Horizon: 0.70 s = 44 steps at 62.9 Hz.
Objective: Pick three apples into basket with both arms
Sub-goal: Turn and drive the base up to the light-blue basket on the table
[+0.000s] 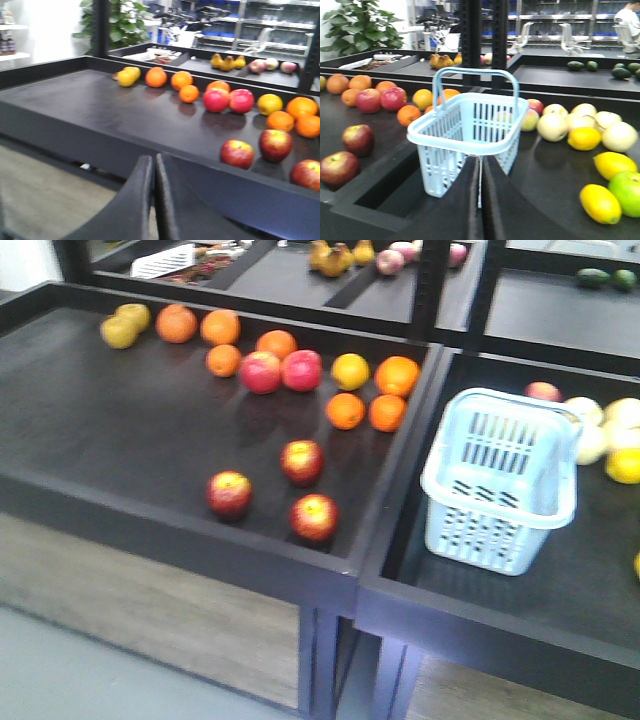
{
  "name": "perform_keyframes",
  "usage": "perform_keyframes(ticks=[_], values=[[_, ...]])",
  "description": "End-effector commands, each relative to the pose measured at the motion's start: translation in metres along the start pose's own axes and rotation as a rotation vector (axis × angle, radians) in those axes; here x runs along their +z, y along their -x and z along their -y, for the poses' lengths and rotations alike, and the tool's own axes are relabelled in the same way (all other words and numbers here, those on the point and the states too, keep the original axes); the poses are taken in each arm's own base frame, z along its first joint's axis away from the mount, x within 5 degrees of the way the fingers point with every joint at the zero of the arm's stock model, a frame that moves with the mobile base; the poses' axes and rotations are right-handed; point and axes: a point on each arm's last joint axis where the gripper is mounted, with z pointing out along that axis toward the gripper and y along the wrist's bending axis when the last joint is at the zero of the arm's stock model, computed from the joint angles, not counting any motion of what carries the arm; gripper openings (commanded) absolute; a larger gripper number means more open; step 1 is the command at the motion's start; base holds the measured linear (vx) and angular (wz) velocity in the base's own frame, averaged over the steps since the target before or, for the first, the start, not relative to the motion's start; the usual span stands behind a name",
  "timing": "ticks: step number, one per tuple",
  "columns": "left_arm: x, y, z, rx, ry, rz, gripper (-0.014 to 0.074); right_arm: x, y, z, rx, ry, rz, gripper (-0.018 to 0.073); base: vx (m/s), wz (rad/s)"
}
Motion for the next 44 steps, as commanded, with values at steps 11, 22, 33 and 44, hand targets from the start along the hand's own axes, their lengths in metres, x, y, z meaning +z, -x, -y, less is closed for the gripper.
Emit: perform_keyframes(ticks=[11,22,33,44], values=[[-0.0009,0.0051,0.0005,-0.012,-0.010,0.087,-0.0006,-0.0004,0.0028,-0.0009,-0.010,0.008,0.074,-0.0004,0.09,-0.36],[-0.0009,0.0051,0.0005,-0.012,-0.010,0.087,-0.0006,-0.0004,0.0028,-0.0009,-0.010,0.008,0.074,-0.0004,0.10,-0.38],[-0.0009,0.0051,0.0005,-0.012,-0.010,0.087,-0.0006,-0.0004,0.0028,-0.0009,-0.010,0.008,0.074,-0.0004,0.11,-0.32],[-0.0009,0.0051,0.0005,-0.012,-0.010,0.087,-0.0006,-0.0004,0.0028,-0.0009,-0.010,0.008,0.074,-0.0004,0.11,-0.23]])
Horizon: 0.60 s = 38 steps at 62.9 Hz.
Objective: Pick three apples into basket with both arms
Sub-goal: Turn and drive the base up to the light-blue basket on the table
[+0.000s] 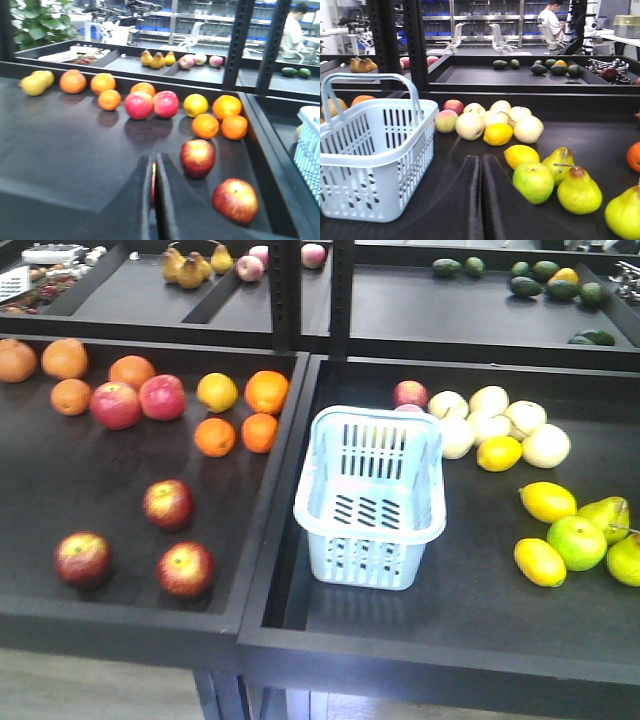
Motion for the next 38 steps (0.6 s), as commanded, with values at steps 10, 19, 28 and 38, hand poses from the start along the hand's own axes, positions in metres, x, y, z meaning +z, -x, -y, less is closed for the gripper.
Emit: perform_keyframes(ticks=[10,19,28,38], values=[[-0.0009,0.0051,0.0005,-0.012,-0.010,0.087,-0.0006,-0.0004,0.0028,-0.0009,-0.010,0.008,0.074,-0.0004,0.13,-0.19],[-0.0009,0.0051,0.0005,-0.012,-0.010,0.087,-0.0006,-0.0004,0.0028,-0.0009,-0.010,0.008,0.074,-0.0004,0.13,-0.16],[-0.0009,0.0051,0.0005,-0.012,-0.010,0.087,-0.0006,-0.0004,0.0028,-0.0009,-0.010,0.008,0.074,-0.0004,0.13,-0.13],[-0.0009,0.0051,0.0005,-0.012,-0.010,0.087,-0.0006,-0.0004,0.0028,-0.0009,-0.010,0.008,0.074,-0.0004,0.12,-0.11]])
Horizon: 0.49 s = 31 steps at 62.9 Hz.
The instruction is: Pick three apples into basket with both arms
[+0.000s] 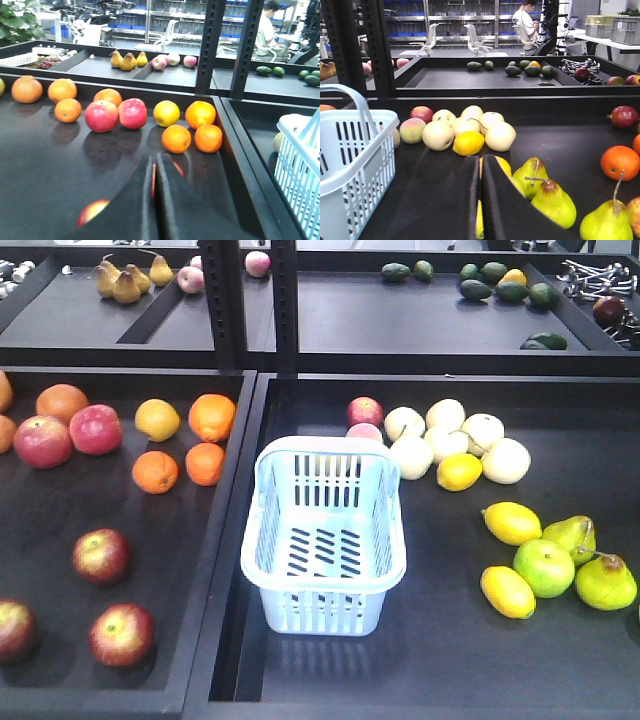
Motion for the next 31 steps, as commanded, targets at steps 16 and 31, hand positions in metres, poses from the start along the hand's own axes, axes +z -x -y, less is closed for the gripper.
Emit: perform_keyframes(ticks=[16,31], values=[[-0.0009,0.0051,0.0005,-0.012,-0.010,0.087,-0.0006,-0.0004,0.0028,-0.0009,-0.010,0.008,0.074,-0.0004,0.10,-0.09],[-0.0009,0.0051,0.0005,-0.012,-0.010,0.087,-0.0006,-0.0004,0.0028,-0.0009,-0.010,0.008,0.074,-0.0004,0.08,-0.02]])
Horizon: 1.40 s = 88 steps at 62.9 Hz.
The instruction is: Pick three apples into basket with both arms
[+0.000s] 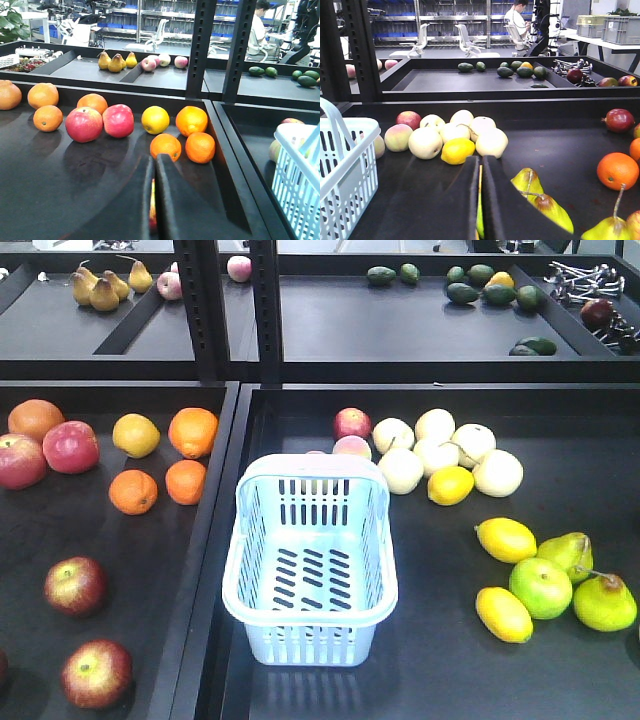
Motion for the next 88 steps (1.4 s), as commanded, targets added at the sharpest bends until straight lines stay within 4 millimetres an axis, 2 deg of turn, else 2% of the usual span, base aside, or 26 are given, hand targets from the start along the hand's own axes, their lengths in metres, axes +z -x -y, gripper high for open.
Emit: perform_keyframes(ticks=[1,88], values=[[-0.0009,0.0051,0.0005,-0.012,-0.010,0.087,-0.0006,-0.0004,0.0028,-0.0009,-0.010,0.008,0.074,-0.0004,0.07,0.02],[-0.0009,0.0051,0.0005,-0.012,-0.010,0.087,-0.0006,-0.0004,0.0028,-0.0009,-0.010,0.008,0.074,-0.0004,0.03,0.00]])
